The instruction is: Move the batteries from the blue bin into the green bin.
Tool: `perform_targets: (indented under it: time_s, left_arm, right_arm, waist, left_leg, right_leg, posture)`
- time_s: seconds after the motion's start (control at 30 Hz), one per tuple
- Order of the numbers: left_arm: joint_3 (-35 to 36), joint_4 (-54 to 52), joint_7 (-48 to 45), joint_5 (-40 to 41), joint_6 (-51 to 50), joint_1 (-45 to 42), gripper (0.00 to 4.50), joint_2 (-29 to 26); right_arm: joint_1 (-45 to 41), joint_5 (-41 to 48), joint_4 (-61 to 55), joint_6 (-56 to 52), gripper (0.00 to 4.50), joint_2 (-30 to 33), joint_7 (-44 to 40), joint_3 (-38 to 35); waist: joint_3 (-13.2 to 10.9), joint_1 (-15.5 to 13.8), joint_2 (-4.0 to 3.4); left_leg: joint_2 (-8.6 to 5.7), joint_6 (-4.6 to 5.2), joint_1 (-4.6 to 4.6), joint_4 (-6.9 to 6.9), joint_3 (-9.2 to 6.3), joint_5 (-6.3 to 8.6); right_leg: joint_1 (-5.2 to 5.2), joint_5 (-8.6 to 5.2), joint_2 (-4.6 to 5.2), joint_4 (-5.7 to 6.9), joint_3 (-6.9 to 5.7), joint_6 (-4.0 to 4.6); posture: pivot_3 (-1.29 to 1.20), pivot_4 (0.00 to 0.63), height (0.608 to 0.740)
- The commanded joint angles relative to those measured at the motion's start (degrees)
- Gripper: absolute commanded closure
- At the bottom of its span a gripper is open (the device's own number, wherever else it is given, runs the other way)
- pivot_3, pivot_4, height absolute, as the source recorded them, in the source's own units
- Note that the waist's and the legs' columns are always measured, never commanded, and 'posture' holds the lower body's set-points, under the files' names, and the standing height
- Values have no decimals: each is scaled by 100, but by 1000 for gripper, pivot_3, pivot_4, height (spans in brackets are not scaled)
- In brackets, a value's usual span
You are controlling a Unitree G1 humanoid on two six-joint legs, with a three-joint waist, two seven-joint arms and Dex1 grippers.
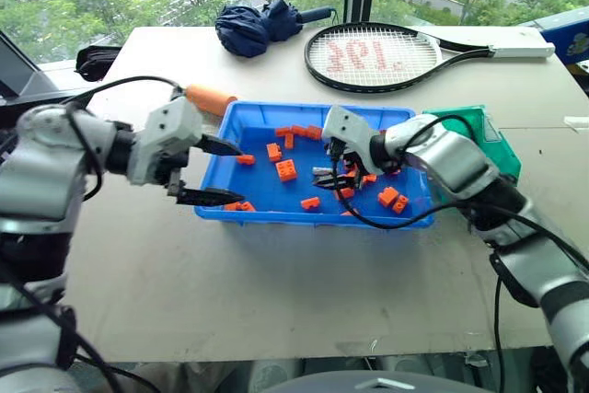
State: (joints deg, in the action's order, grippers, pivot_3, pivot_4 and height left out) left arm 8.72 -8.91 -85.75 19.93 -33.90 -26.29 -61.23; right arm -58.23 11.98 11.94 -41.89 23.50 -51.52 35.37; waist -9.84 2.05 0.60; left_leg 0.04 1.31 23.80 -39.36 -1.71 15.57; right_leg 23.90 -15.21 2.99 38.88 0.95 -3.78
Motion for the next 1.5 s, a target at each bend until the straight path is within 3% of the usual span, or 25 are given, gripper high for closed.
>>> perform_targets:
  time_s: [0.03,0.17,0.27,0.47,0.63,0.73,0.97,1.13,1.37,1.43,1.5]
  left_arm:
    - [544,-439,346,242,-249,276,102,-238]
    - [642,-557,591,339,-290,475,102,-323]
    - [623,-586,714,420,-284,519,0,-340]
    - [597,-493,755,784,-174,324,0,-183]
    - [471,-481,876,1299,-257,-216,0,205]
    - [385,-392,1125,1529,-295,-632,0,578]
    - [-121,-100,1396,1792,-569,-1550,0,1242]
    - [-575,183,1337,1655,-428,-2170,0,1619]
    - [-1035,560,1126,1349,-206,-2531,0,1777]
    - [-1090,552,1072,1319,-194,-2545,0,1771]
    - [-1109,519,1045,1310,-188,-2535,0,1758]
  right_arm:
    - [-309,-467,742,479,347,-274,-353,201]
    - [-531,-857,1616,917,347,-698,-575,239]
    - [-637,-1127,1914,1125,1565,-792,-805,274]
    - [-517,-1171,1638,1064,4429,-747,-962,-136]
    - [-89,-815,118,550,4473,-307,-768,-1046]
    - [224,-347,-1248,-310,4473,-68,-374,-2026]
    - [1237,-42,-3497,-2077,4473,1690,202,-3827]
    - [2056,23,-3884,-2558,4473,2233,579,-4600]
    - [2817,-144,-3388,-2139,4473,2425,1098,-4597]
    - [2980,-206,-3239,-2060,3536,2544,1184,-4559]
    - [3049,-214,-3164,-1964,2937,2553,1287,-4631]
  waist:
    - [0,-2,0]
    - [0,38,0]
    - [0,40,0]
    - [0,27,0]
    - [-1,-5,0]
    - [-1,-6,0]
    - [1,-150,4]
    - [0,-125,4]
    - [0,-90,3]
    - [0,-107,3]
    - [0,-115,2]
  left_leg:
    - [0,-1,0,-1,0,0]
    - [0,-4,-3,3,2,-2]
    - [2,-6,-4,4,4,-3]
    - [2,-7,-3,5,4,-3]
    - [-1,-7,4,3,2,-2]
    - [-1,-6,4,3,5,-2]
    - [-10,19,5,2,0,12]
    - [-26,22,-4,2,7,13]
    - [-27,22,-7,2,19,13]
    - [-27,22,-6,2,18,13]
    - [-27,22,-5,2,18,13]
  right_leg:
    - [0,0,0,-1,0,0]
    - [2,0,-3,1,3,1]
    - [4,1,-6,3,5,1]
    - [5,1,-4,2,6,1]
    - [6,1,3,-1,2,1]
    - [8,1,4,2,5,0]
    - [0,1,10,-2,0,0]
    - [-2,1,3,4,12,0]
    - [-1,1,3,4,24,0]
    - [-1,1,4,2,24,0]
    - [-1,1,5,1,24,0]
  posture:
    - [0,150,740]
    - [0,150,740]
    - [0,150,740]
    - [0,150,740]
    - [0,150,740]
    - [0,150,740]
    - [0,150,740]
    - [0,150,740]
    - [0,150,740]
    - [0,150,740]
    - [0,150,740]
